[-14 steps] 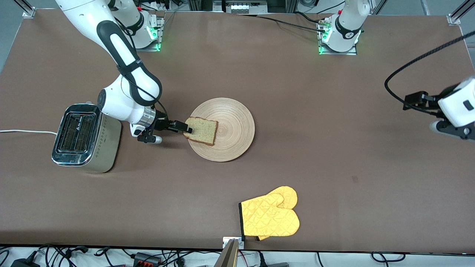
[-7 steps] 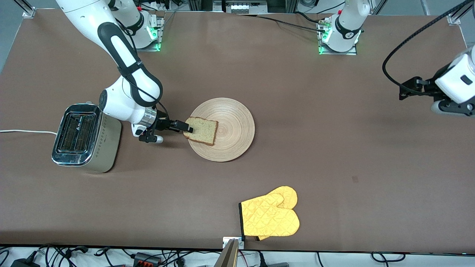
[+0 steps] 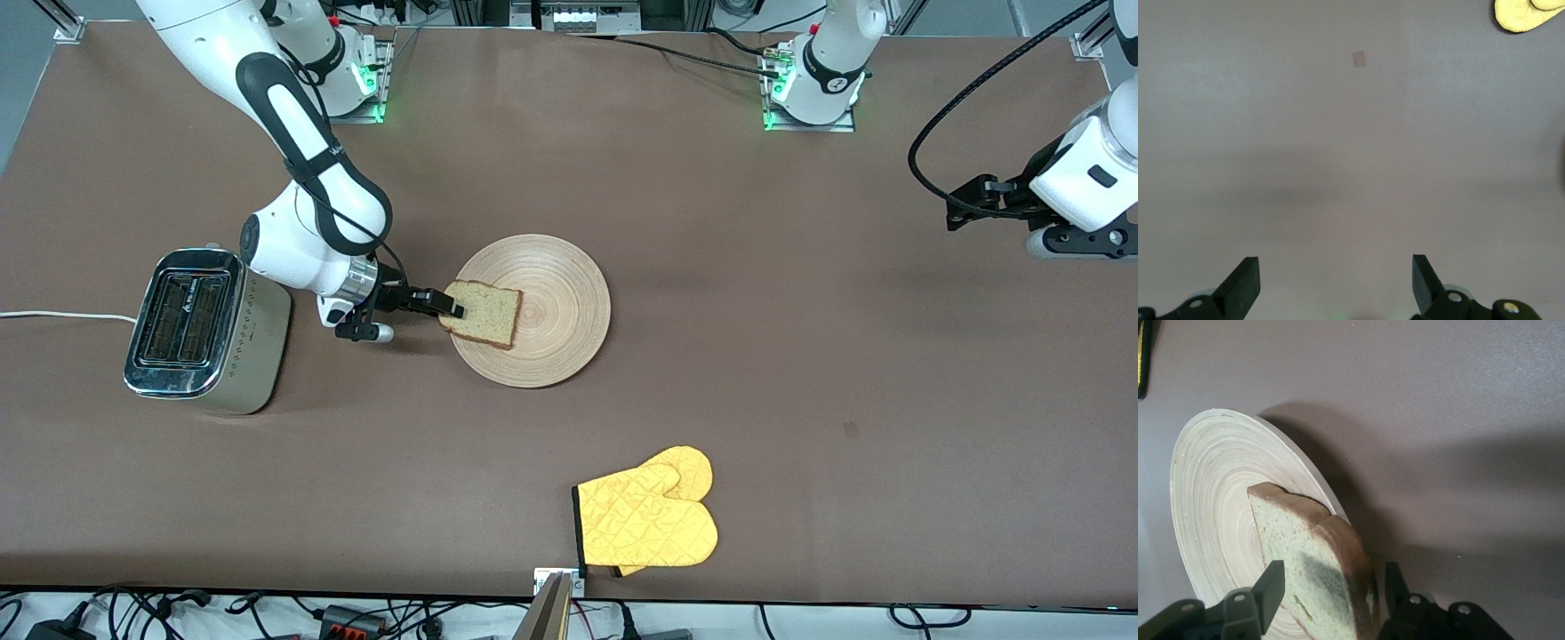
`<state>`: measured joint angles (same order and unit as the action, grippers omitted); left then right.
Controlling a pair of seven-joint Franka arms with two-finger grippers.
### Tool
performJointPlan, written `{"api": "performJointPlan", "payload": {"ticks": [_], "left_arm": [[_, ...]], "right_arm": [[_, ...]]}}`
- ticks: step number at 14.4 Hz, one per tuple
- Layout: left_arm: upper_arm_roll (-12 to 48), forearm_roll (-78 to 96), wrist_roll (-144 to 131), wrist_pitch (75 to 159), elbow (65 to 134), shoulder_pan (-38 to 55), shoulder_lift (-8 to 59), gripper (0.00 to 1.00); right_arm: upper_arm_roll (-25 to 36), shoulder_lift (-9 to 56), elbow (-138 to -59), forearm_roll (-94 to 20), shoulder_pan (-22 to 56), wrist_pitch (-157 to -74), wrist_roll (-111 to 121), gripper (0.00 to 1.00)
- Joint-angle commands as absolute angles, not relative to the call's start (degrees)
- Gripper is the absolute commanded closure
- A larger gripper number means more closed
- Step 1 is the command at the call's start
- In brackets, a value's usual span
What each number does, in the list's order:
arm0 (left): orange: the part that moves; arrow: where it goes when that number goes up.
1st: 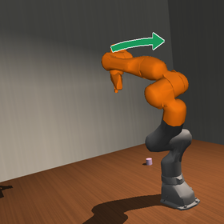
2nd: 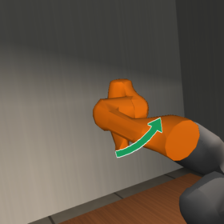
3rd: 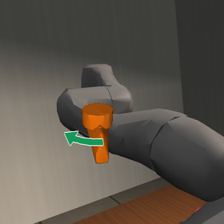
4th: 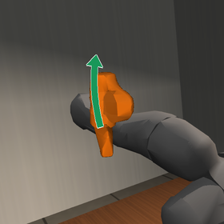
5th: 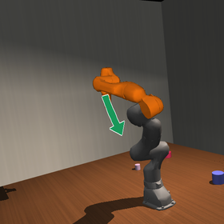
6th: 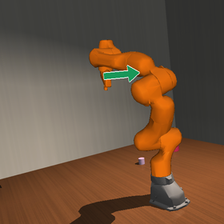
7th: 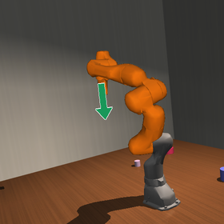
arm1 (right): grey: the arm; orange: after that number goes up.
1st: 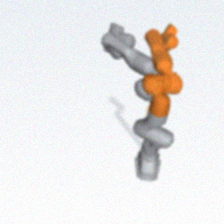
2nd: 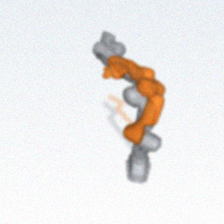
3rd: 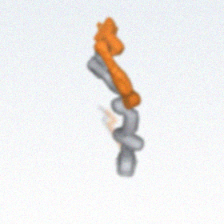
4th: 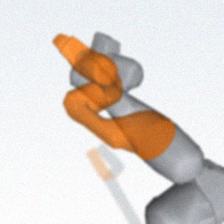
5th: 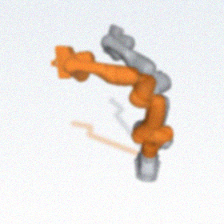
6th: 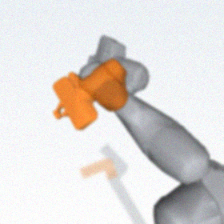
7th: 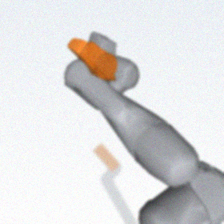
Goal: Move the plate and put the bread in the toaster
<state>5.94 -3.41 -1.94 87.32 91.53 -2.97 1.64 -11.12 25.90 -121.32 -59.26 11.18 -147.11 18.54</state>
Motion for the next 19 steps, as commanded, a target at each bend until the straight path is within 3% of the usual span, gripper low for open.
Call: {"api": "performJointPlan", "payload": {"ticks": [1,12,17,19], "left_arm": [[5.7,-3.1,-2.0,90.0,96.3,-3.0,-2.9,0.0],[6.4,-2.5,-1.8,89.9,95.7,-3.8,-3.2,0.0],[6.0,-2.5,-1.8,90.3,96.2,-2.5,-3.8,0.0],[5.9,-2.6,-2.0,91.1,96.5,-1.9,-4.5,0.0]], "right_arm": [[-11.3,25.7,-122.0,-61.1,11.5,-148.1,20.4,0.33],[-11.3,25.5,-122.0,-61.1,11.6,-148.1,20.4,0.66],[-11.3,25.3,-122.0,-61.1,11.6,-148.1,20.4,0.69],[-11.3,25.1,-122.0,-61.1,11.6,-148.1,20.4,0.75]]}}
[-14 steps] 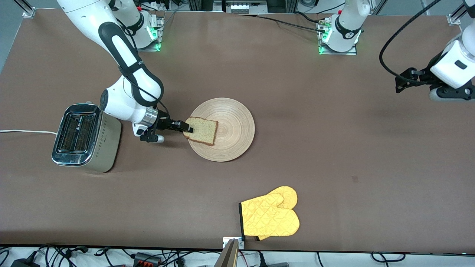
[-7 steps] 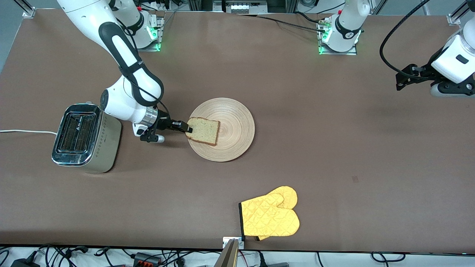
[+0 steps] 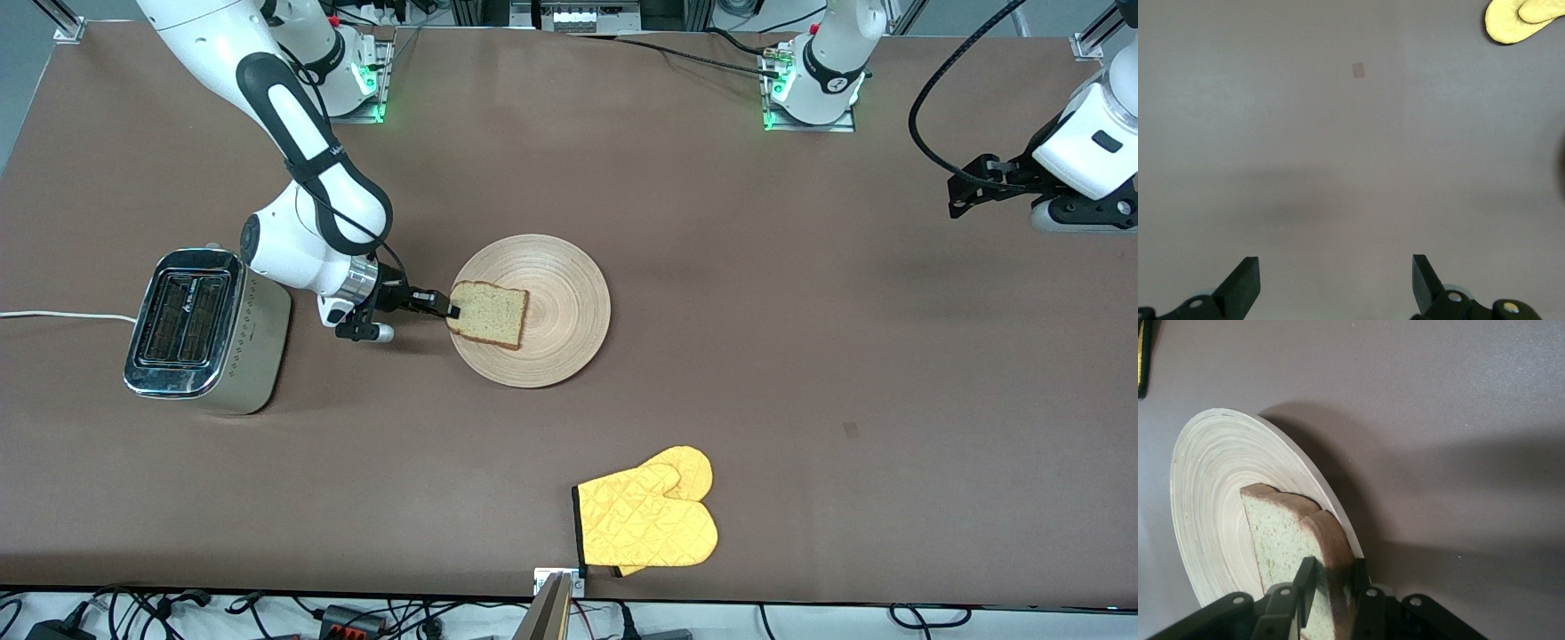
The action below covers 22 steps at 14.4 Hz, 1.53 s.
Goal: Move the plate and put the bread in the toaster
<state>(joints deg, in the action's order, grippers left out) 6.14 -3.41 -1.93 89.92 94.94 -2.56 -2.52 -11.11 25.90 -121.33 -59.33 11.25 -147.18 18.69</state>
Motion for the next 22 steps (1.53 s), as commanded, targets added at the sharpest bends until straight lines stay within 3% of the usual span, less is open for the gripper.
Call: {"api": "performJointPlan", "payload": {"ticks": [1,2,4,11,14,17,22], "left_arm": [[5.7,-2.6,-2.0,91.2,96.5,-1.8,-4.5,0.0],[5.6,-2.6,-2.3,91.3,96.6,-1.8,-4.5,0.0],[5.7,-2.7,-1.7,91.3,96.6,-1.9,-4.3,0.0],[7.1,-2.8,-2.6,90.3,95.6,-2.1,-4.0,0.0],[7.0,-2.7,-2.6,90.4,95.6,-2.2,-3.9,0.0],[7.0,-3.1,-2.5,91.7,94.9,-2.4,-2.9,0.0],[7.0,-3.1,-2.6,91.4,93.7,-2.5,-2.0,0.0]], "right_arm": [[-11.3,25.1,-122.0,-61.1,11.6,-148.1,20.4,0.86],[-11.3,25.1,-122.0,-61.1,11.6,-148.3,20.3,0.95],[-11.3,24.9,-122.0,-61.1,11.6,-148.2,20.0,1.0],[-10.7,21.3,-120.3,-60.7,10.6,-147.8,19.6,1.0],[-9.8,19.8,-117.8,-59.4,8.7,-143.5,17.2,1.0],[-6.8,20.1,-110.7,-47.2,8.5,-134.8,7.9,1.0],[-2.6,22.4,-91.8,-28.1,7.0,-109.9,-3.1,1.0]]}}
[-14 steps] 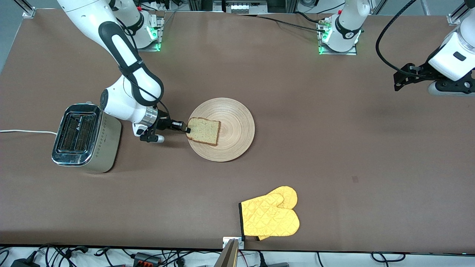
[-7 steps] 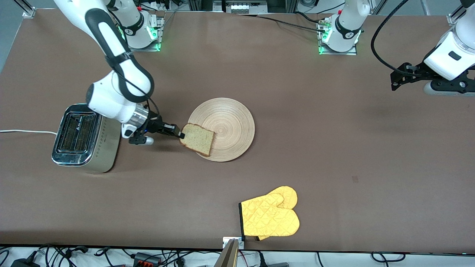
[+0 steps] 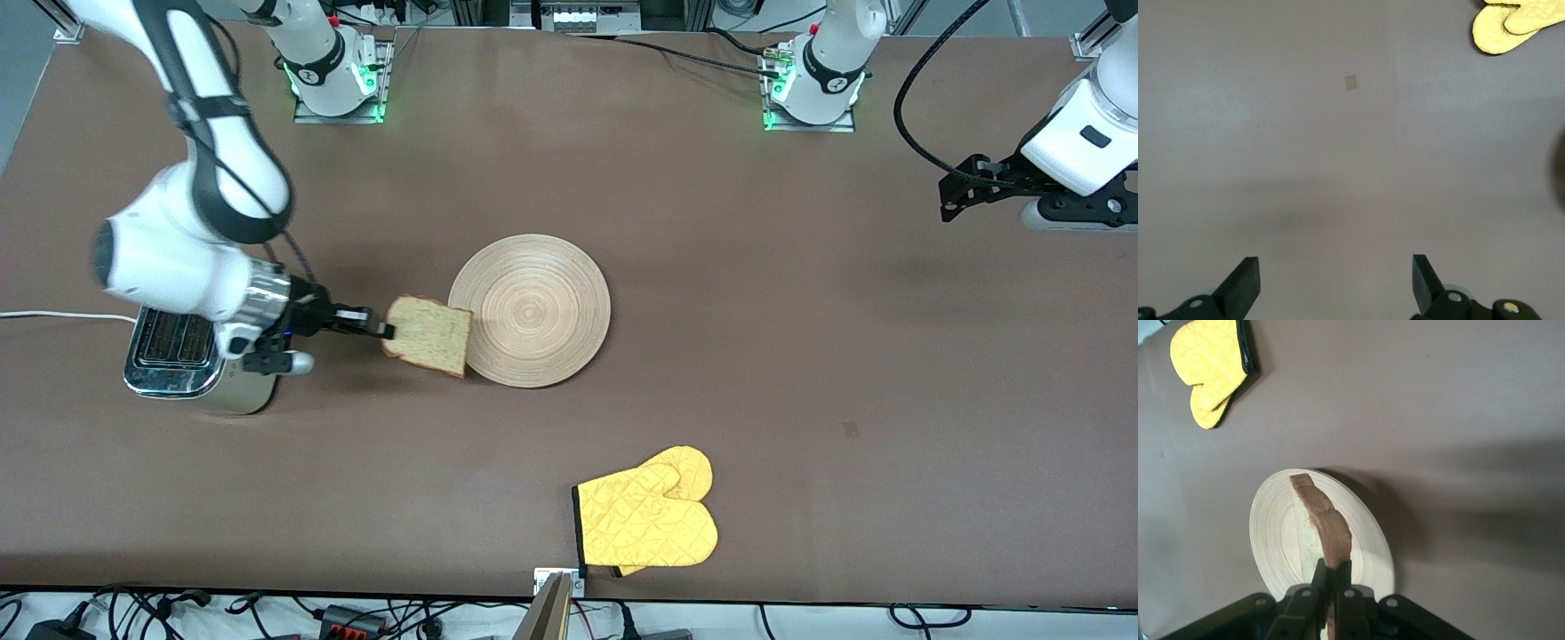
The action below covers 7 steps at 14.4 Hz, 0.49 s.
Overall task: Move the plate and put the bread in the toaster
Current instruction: 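Lift the bread slice with the right gripper over the toaster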
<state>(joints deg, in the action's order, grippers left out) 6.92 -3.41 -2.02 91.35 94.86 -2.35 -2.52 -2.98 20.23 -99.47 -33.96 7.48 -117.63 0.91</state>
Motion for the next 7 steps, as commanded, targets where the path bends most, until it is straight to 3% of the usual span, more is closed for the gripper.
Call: {"api": "performJointPlan", "payload": {"ticks": [1,4,7], "left_arm": [[7.0,-3.1,-2.6,91.3,93.7,-2.5,-2.0,0.0],[7.0,-3.1,-2.6,91.1,93.7,-2.5,-2.0,0.0],[7.0,-3.1,-2.6,91.1,93.7,-2.5,-2.0,0.0]], "right_arm": [[-2.6,22.4,-88.4,-24.1,6.9,-104.7,-5.9,1.0],[-2.5,22.4,-76.1,-12.9,6.8,-85.5,-13.0,1.0],[-2.5,22.1,-68.9,-3.3,6.4,-74.2,-14.2,1.0]]}}
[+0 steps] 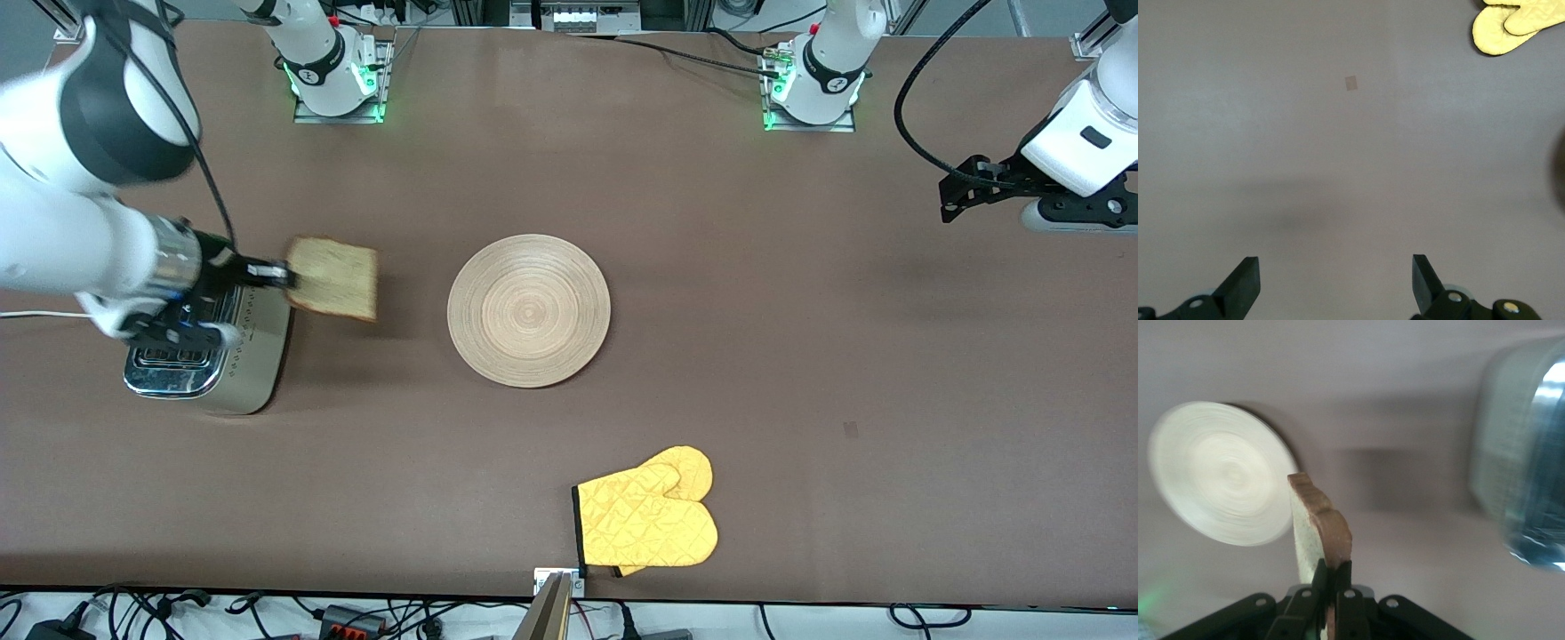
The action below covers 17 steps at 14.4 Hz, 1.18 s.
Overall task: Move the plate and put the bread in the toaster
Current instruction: 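Lift the bread slice with the right gripper over the toaster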
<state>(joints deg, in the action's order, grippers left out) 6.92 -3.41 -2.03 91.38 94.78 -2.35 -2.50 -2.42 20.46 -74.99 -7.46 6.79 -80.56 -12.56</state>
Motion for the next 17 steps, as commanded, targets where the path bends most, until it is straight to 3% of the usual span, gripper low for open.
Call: {"api": "performJointPlan", "payload": {"ticks": [1,10,17], "left_arm": [[7.0,-3.1,-2.5,91.1,93.7,-2.5,-2.1,0.0],[6.9,-3.1,-2.6,90.4,93.6,-2.5,-1.9,0.0],[7.1,-3.2,-2.5,90.1,93.6,-2.4,-2.0,0.0]], "right_arm": [[-1.7,22.1,-68.1,-1.3,5.9,-72.4,-13.8,1.0],[-1.6,25.1,-67.8,18.2,5.7,-72.4,-1.1,1.0],[-1.6,27.5,-67.6,25.8,5.3,-77.1,7.7,1.0]]}}
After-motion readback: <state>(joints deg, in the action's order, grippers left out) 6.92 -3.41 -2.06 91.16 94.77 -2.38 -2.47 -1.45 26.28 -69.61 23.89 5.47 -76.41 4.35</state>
